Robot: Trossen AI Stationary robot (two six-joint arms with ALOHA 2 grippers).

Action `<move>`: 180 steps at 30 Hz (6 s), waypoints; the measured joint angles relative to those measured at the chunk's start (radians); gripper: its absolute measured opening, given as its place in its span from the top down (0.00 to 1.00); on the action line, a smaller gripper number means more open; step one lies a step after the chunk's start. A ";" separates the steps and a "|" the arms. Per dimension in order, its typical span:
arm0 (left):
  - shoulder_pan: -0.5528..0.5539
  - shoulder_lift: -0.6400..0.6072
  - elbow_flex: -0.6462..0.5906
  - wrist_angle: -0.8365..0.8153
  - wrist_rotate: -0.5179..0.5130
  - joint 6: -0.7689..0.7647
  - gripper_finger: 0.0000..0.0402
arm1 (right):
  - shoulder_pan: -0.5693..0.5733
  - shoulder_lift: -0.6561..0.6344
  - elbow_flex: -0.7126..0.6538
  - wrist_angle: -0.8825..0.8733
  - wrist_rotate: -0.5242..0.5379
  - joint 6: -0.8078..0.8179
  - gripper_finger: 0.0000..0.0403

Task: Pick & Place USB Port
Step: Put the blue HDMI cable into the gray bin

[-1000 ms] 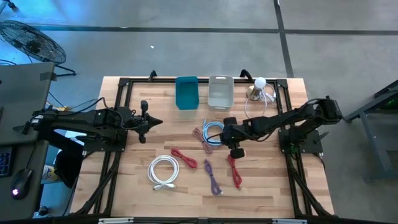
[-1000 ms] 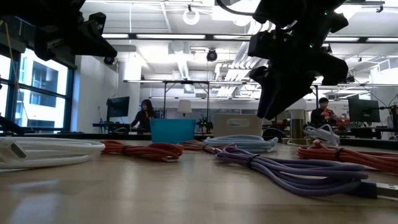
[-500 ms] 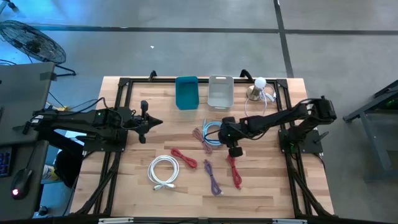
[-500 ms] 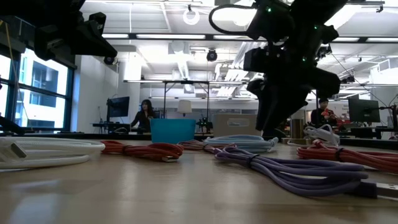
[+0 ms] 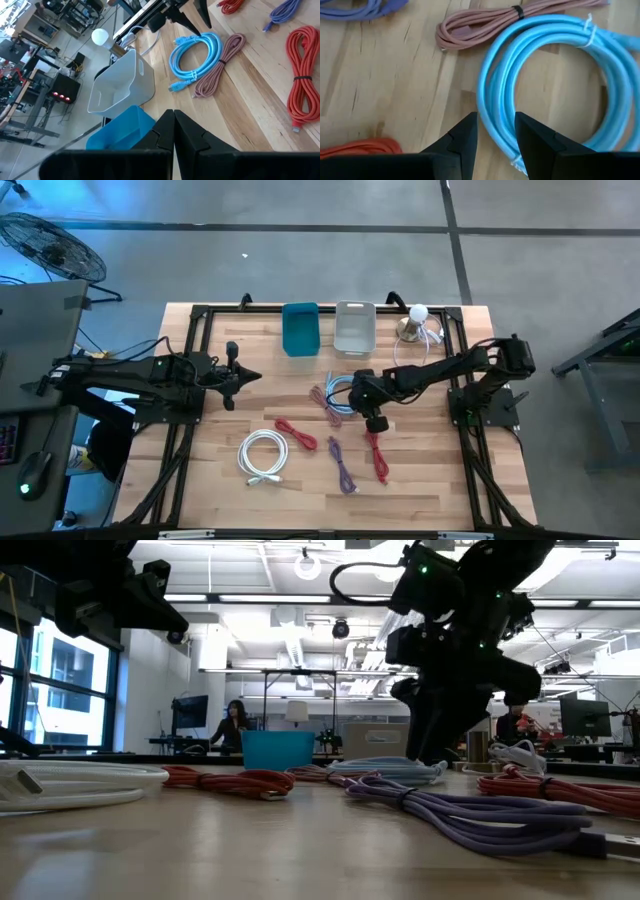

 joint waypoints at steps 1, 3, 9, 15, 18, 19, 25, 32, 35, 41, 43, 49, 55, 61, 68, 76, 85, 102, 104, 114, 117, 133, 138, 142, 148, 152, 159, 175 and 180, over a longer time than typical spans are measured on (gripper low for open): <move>0.000 0.000 0.000 0.000 0.001 0.000 1.00 | -0.002 0.006 0.000 0.007 -0.005 -0.001 0.69; 0.000 0.000 0.000 0.000 0.001 0.000 1.00 | -0.004 0.010 0.000 0.019 -0.001 -0.007 0.69; 0.000 0.000 0.000 -0.005 0.002 0.001 1.00 | -0.002 0.010 0.024 0.021 0.045 0.007 0.69; 0.000 0.000 0.000 -0.012 0.002 0.001 1.00 | -0.002 0.010 0.045 0.015 0.072 0.007 0.61; 0.000 0.000 0.000 -0.023 0.003 0.002 1.00 | -0.002 0.010 0.046 0.006 0.074 0.004 0.55; 0.000 0.000 0.000 -0.027 0.004 0.002 1.00 | -0.002 0.010 0.046 0.004 0.070 0.003 0.54; 0.000 0.000 0.000 -0.030 0.010 0.003 1.00 | 0.003 0.020 0.046 0.006 0.041 0.013 0.47; 0.000 0.000 0.000 -0.029 0.010 0.003 1.00 | 0.005 0.056 0.046 0.011 -0.005 0.027 0.46; 0.000 0.000 0.000 -0.030 0.010 0.003 1.00 | 0.005 0.072 0.046 0.023 -0.019 0.031 0.47; 0.000 0.000 0.000 -0.029 0.012 0.003 1.00 | 0.002 0.080 0.046 0.036 -0.050 0.031 0.46; 0.000 0.000 0.000 -0.029 0.011 0.003 1.00 | 0.002 0.081 0.046 0.036 -0.057 0.035 0.46; 0.000 0.000 0.000 -0.030 0.017 0.000 1.00 | -0.005 0.146 0.048 0.077 -0.118 0.061 0.46; 0.000 0.000 0.000 -0.030 0.039 0.000 1.00 | -0.019 0.189 0.050 0.137 -0.161 0.060 0.48; 0.000 0.000 0.000 -0.030 0.046 -0.001 1.00 | -0.019 0.192 0.048 0.158 -0.142 0.057 0.65; 0.000 0.000 0.000 -0.033 0.057 -0.001 1.00 | -0.017 0.197 0.048 0.181 -0.178 0.053 0.85; 0.000 0.000 0.000 -0.047 0.062 -0.007 1.00 | -0.006 0.196 0.046 0.193 -0.149 0.062 0.85; 0.000 0.000 0.000 -0.060 0.064 -0.019 1.00 | -0.005 0.125 0.040 0.197 0.010 0.037 0.86; 0.000 0.000 0.000 -0.059 0.063 -0.019 1.00 | -0.020 -0.045 0.044 0.338 0.258 -0.035 0.86; 0.000 0.000 0.000 -0.059 0.063 -0.019 1.00 | -0.033 -0.048 0.044 0.365 0.290 -0.046 0.86; -0.001 0.000 0.000 -0.058 0.063 -0.019 1.00 | -0.148 -0.050 0.044 0.524 0.207 -0.080 0.87; -0.001 0.000 0.000 -0.058 0.063 -0.019 1.00 | -0.177 -0.050 0.044 0.560 0.172 -0.079 0.93; -0.001 0.000 0.000 -0.058 0.063 -0.019 1.00 | -0.221 -0.051 0.046 0.555 0.363 -0.106 0.93; -0.001 0.000 0.000 -0.058 0.063 -0.019 1.00 | -0.240 -0.051 0.046 0.555 0.428 -0.125 0.93; -0.001 0.000 0.000 -0.058 0.063 -0.019 1.00 | -0.255 -0.051 0.046 0.555 0.454 -0.148 0.93; -0.001 0.000 0.000 -0.058 0.063 -0.020 1.00 | -0.306 -0.051 0.046 0.554 0.454 -0.150 0.93; -0.001 0.000 0.000 -0.058 0.063 -0.020 1.00 | -0.355 -0.051 0.046 0.554 0.447 -0.150 0.93; -0.001 0.000 0.000 -0.058 0.063 -0.023 1.00 | -0.443 -0.051 0.046 0.525 0.369 -0.129 0.93; -0.001 0.000 0.000 -0.058 0.063 -0.024 1.00 | -0.517 -0.051 0.046 0.470 0.279 -0.096 0.93; -0.001 0.000 0.000 -0.057 0.063 -0.024 1.00 | -0.516 -0.051 0.046 0.467 0.275 -0.096 0.93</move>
